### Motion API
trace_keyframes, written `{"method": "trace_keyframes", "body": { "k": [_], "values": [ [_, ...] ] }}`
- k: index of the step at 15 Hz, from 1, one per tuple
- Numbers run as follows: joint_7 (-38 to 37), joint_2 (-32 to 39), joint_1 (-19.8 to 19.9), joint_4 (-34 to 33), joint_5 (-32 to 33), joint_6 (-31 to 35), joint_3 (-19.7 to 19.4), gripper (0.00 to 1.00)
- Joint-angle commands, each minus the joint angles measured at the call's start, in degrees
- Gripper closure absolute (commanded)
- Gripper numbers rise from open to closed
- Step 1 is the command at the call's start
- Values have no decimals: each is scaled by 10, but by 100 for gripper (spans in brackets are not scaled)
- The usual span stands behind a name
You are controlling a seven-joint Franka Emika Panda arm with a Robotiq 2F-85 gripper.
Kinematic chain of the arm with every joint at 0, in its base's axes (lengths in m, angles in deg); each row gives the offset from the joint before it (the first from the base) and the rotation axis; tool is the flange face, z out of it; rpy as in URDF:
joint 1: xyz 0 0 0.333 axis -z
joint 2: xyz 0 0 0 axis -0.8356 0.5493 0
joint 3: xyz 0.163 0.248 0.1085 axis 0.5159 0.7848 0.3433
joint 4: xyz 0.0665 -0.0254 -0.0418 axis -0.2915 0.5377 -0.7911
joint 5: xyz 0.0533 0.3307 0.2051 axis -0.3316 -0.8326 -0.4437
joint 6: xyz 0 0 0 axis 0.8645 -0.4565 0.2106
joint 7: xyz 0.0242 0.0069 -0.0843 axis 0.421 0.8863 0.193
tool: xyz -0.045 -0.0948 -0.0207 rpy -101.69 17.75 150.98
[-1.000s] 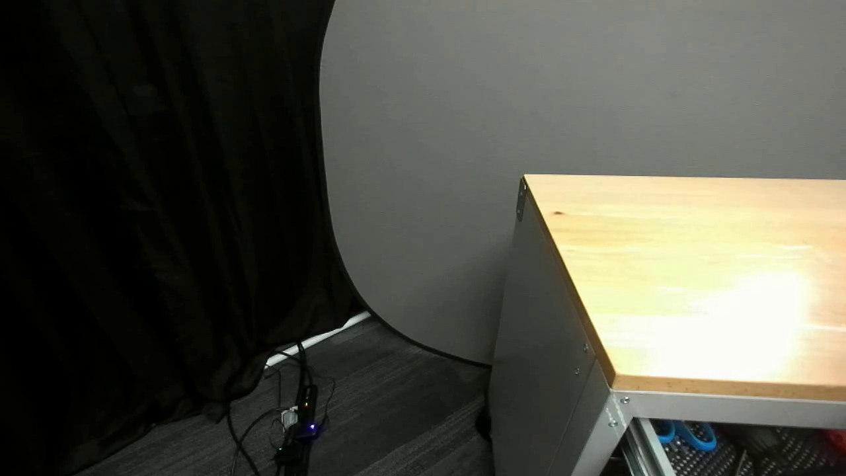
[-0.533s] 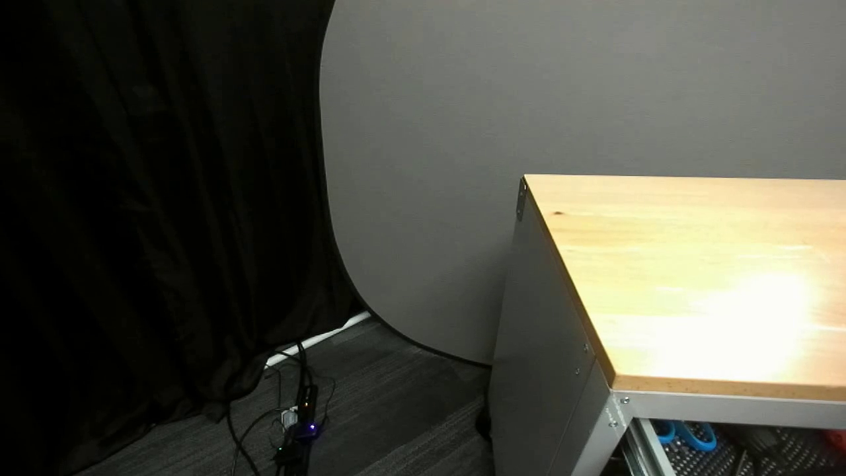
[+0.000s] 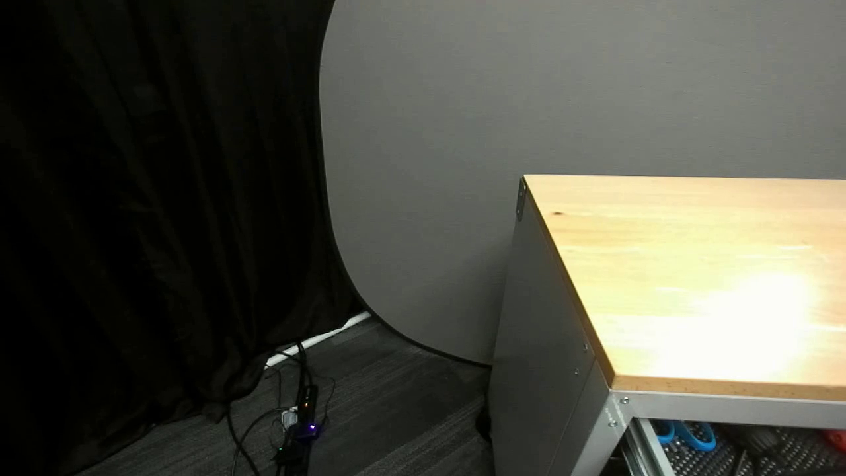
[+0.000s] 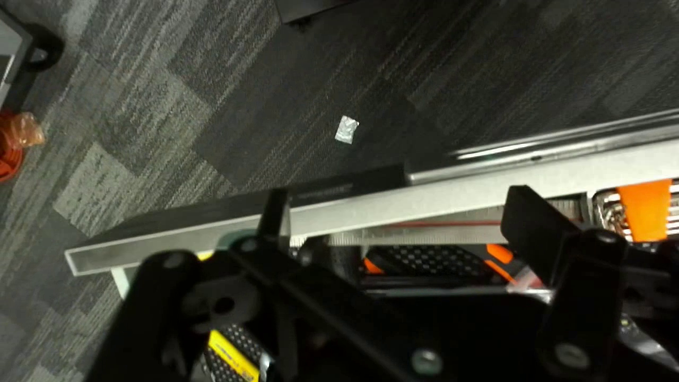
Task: Put the screwdriver in the open drawer and then close the drawer
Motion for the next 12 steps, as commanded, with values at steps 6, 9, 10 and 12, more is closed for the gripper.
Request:
{"method": "trace_keyframes", "body": {
  "k": [6, 9, 10, 12],
  "values": [
    [56, 19, 12, 27, -47, 26, 2, 51],
    [82, 45, 14, 15, -61, 40, -1, 73],
    [87, 53, 14, 10, -63, 46, -2, 82],
    [101, 68, 16, 3, -69, 62, -4, 90]
  ]
}}
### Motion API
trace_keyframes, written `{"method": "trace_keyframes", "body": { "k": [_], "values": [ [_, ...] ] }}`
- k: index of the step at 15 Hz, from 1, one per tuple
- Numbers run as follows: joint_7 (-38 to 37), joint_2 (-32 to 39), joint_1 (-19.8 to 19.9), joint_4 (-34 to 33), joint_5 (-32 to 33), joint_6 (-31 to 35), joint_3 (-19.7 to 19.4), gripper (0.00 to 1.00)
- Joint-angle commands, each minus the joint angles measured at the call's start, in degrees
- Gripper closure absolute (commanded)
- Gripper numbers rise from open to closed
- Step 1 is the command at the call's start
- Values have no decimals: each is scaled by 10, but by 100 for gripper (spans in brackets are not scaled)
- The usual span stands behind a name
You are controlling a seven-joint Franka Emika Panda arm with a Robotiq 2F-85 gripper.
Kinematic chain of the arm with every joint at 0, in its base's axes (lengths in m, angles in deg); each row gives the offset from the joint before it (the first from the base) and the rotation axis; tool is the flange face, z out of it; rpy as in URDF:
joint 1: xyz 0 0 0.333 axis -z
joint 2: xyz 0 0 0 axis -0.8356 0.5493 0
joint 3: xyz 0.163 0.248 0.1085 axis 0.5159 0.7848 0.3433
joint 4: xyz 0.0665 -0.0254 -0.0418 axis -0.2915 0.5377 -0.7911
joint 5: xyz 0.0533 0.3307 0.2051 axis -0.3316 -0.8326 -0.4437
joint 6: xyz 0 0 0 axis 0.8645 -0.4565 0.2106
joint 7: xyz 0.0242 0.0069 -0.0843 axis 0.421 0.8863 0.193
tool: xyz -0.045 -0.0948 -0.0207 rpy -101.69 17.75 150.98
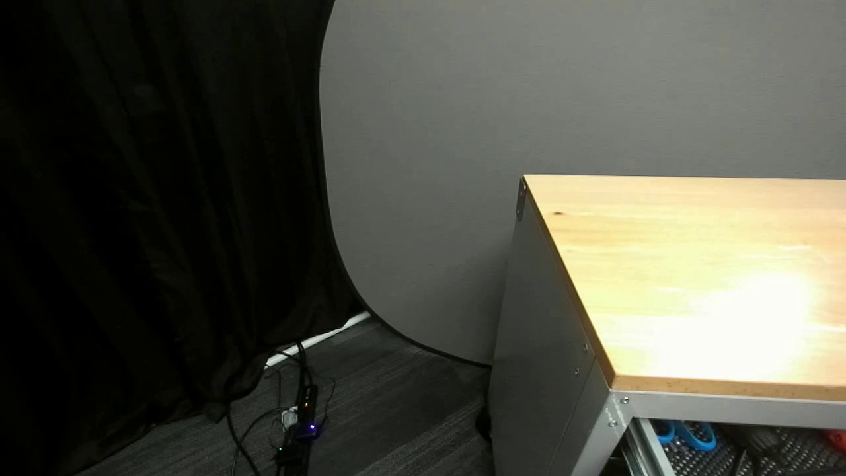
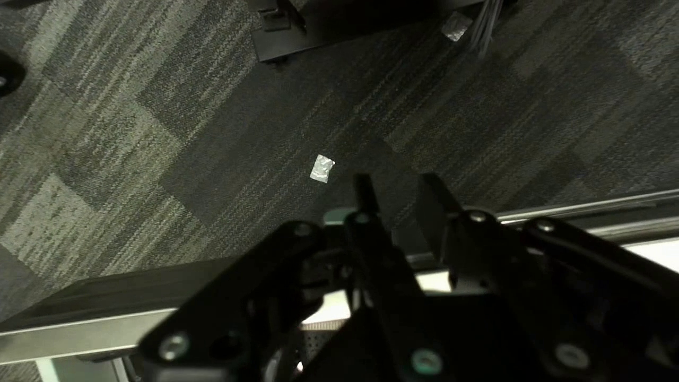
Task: Put the screwdriver in the open drawer and then close the drawer
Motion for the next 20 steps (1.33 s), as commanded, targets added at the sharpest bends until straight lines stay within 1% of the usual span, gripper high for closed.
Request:
{"method": "trace_keyframes", "body": {
  "k": [1, 2, 4, 5, 8, 9, 10, 13, 17, 20],
  "values": [
    [42, 31, 8, -24, -29, 36, -4, 93],
    [49, 38, 9, -28, -38, 45, -4, 96],
    [63, 52, 11, -40, -56, 68, -3, 91],
    [71, 57, 12, -43, -67, 70, -3, 92],
    [95, 70, 20, -56, -93, 84, -4, 88],
    [102, 74, 22, -61, -100, 88, -4, 90],
    [109, 78, 24, -68, -108, 92, -4, 89],
    [126, 96, 24, -93, -122, 105, -1, 91],
    [158, 133, 24, -133, -139, 118, 11, 90],
    [200, 156, 34, -161, -177, 128, 28, 90]
  ]
}}
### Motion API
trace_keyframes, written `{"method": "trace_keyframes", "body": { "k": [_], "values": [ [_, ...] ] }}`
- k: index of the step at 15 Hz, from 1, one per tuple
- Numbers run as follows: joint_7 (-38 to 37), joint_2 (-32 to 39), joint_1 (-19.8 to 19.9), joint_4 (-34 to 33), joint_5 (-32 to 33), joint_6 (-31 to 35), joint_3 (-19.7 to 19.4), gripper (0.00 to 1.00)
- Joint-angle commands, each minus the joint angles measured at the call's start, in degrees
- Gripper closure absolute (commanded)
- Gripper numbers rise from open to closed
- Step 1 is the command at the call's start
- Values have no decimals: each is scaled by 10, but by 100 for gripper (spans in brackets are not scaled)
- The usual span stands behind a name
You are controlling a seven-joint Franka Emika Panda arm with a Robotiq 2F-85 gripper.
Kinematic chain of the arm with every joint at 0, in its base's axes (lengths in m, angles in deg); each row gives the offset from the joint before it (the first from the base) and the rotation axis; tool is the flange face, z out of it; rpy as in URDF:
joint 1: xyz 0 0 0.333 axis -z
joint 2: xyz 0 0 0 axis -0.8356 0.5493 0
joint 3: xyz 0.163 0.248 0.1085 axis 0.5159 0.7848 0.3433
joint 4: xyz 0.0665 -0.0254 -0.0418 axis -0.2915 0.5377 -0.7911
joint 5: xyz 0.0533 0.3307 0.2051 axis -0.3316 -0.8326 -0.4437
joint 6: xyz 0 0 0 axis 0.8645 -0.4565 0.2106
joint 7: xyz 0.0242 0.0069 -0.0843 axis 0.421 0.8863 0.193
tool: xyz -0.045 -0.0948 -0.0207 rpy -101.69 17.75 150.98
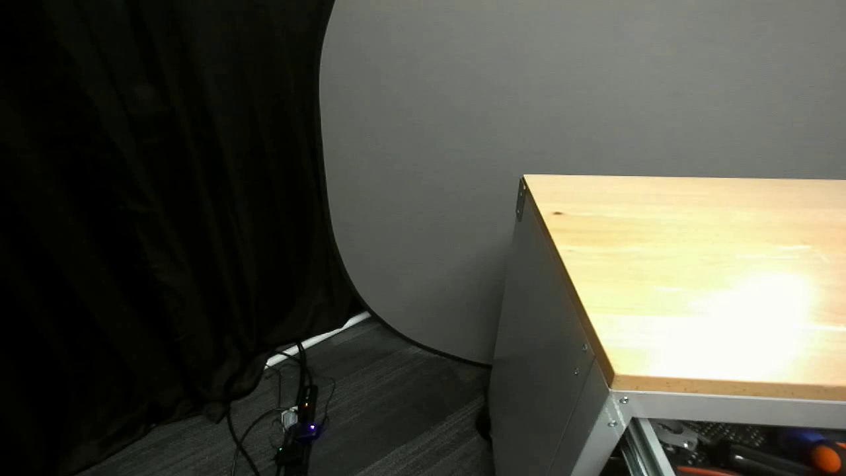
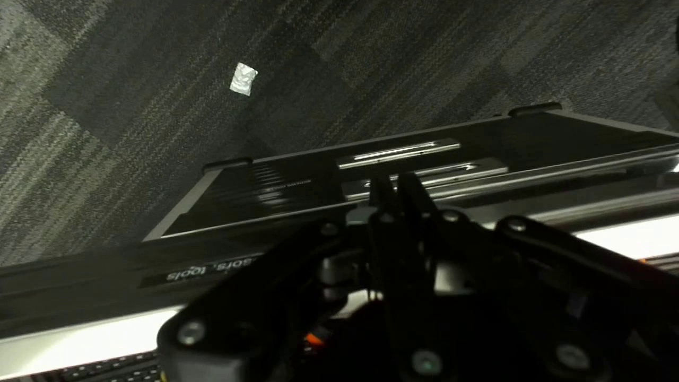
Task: Put the screwdriver in the open drawer and then close the drawer
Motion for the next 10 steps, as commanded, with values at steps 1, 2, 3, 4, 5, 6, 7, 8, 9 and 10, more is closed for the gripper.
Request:
{"method": "trace_keyframes", "body": {
  "k": [1, 2, 3, 4, 5, 6, 7, 8, 9, 10],
  "values": [
    [64, 45, 17, -52, -58, 30, 30, 90],
    [84, 51, 24, -61, -77, 33, 39, 90],
    [104, 56, 33, -68, -98, 35, 49, 90],
    [125, 58, 42, -74, -120, 40, 61, 90],
    [150, 61, 53, -82, -146, 40, 77, 90],
    [179, 65, 63, -88, -170, 42, 93, 90],
    [206, 69, 72, -93, -190, 46, 108, 89],
    [231, 70, 77, -95, -198, 54, 118, 89],
    [252, 69, 82, -96, -206, 61, 127, 89],
    [274, 64, 86, -91, -207, 74, 135, 89]
  ]
}}
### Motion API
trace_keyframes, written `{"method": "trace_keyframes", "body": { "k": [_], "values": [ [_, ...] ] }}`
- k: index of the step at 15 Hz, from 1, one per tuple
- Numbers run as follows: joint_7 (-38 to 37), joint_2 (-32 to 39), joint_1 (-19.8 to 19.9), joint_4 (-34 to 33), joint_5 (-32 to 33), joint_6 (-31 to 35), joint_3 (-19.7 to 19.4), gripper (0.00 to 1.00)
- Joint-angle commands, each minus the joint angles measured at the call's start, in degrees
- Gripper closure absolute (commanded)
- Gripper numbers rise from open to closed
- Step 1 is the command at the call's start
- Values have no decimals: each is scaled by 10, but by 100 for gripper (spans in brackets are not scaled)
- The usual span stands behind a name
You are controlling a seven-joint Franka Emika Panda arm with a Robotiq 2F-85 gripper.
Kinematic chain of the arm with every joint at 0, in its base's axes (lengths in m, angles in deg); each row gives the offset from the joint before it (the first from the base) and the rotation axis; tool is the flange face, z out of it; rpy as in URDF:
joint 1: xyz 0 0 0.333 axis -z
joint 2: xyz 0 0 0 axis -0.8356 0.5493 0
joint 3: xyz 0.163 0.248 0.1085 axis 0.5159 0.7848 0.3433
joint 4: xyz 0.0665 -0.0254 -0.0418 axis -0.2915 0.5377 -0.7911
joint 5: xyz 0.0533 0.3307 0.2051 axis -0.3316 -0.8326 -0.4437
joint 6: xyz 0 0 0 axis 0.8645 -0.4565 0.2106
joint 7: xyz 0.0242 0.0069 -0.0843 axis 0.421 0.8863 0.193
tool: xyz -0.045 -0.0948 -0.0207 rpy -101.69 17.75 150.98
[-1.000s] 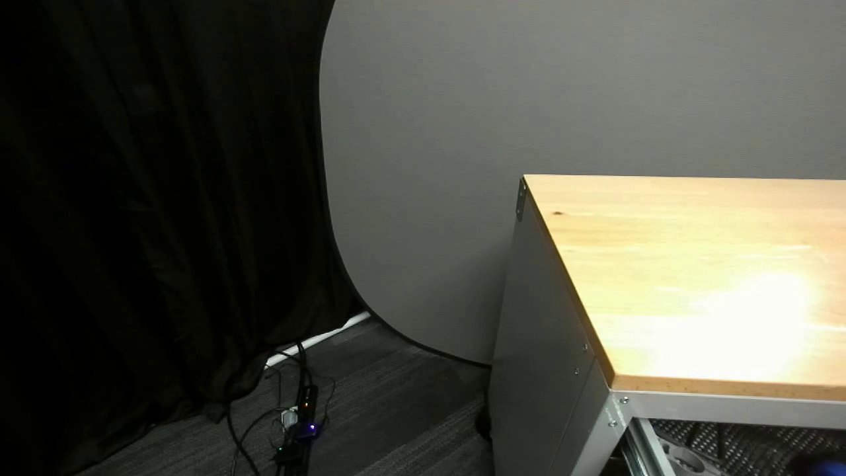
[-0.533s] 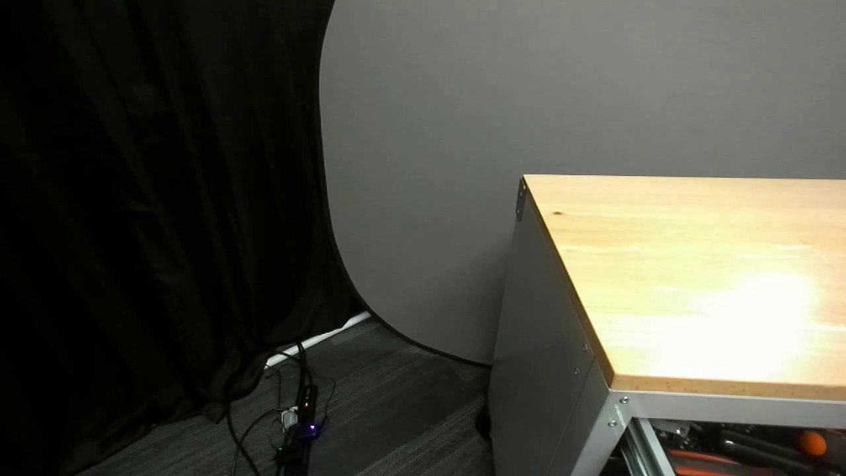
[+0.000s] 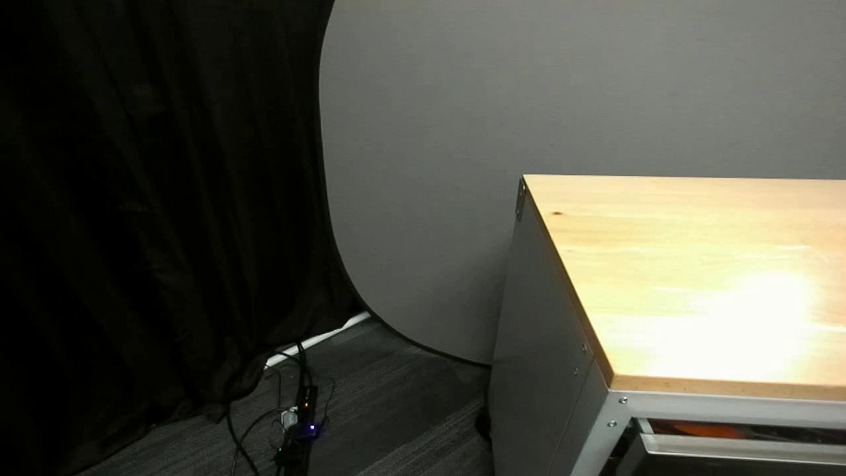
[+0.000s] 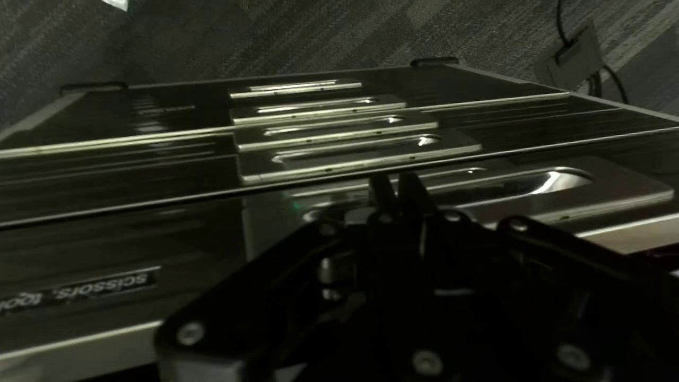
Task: Put the screwdriver in the open drawer and then close the drawer
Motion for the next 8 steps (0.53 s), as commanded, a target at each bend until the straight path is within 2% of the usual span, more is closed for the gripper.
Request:
{"method": "trace_keyframes", "body": {
  "k": [1, 5, 8],
  "values": [
    [83, 3, 20, -18, -34, 44, 48, 89],
    [153, -10, 42, 4, -42, 90, 92, 89],
    [187, -9, 69, 0, -61, 89, 125, 89]
  ]
}}
